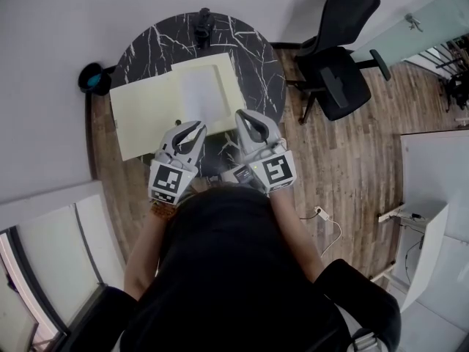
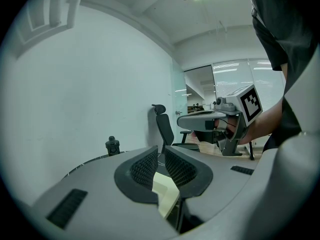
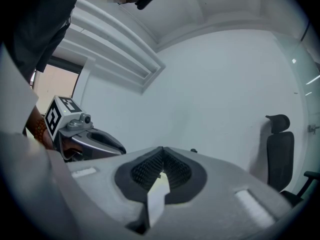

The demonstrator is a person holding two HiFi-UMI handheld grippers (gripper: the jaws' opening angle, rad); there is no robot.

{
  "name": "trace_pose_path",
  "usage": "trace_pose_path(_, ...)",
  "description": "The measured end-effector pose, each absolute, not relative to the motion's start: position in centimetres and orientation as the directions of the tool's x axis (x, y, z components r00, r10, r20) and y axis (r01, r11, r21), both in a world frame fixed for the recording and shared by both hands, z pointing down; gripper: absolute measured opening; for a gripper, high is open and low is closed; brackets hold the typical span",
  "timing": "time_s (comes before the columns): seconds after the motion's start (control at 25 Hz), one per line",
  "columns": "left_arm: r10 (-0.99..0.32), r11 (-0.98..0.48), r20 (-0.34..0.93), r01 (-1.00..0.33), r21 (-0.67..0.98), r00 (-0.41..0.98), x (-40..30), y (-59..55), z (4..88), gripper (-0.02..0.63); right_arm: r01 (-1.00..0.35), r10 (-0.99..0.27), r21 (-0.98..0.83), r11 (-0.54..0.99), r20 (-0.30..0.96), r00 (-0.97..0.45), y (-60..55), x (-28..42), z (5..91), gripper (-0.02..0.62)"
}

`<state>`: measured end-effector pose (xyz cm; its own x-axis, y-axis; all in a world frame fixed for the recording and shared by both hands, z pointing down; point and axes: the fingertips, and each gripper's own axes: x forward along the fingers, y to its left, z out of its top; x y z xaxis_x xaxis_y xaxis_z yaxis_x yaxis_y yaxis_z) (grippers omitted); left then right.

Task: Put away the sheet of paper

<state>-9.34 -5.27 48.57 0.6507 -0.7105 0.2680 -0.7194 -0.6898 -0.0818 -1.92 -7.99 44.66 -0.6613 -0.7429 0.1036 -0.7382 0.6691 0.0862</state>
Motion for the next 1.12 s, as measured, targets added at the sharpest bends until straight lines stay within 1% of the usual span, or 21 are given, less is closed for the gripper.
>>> trace_pose_path(0.76,-0.706,-0.693,0.281,-0.715,-0.091,0.65,-8.7,-5.3,48.8,0.054,-0.746,-0.75,0.073,0.661,0.079,-0.657,-8.2,-1.0,44.3,-0.002)
trace_pose_path(0.96,-0.716,-0.674,0.284,-0.738,-0.043,0.638,-8.4,-5.2,48.5,0.054,-0.75,-0.756,0.097,0.654,0.07,-0.651,-8.1,-0.7,44.2,-0.002)
trace_pose_path(1.12,-0.704,-0.691,0.289,-0.72,-0.067,0.648,-8.5,-5.0,49.2,0.054,-0.749,-0.755,0.093,0.656,0.073,-0.652,-7.9,-1.0,44.4,-0.002)
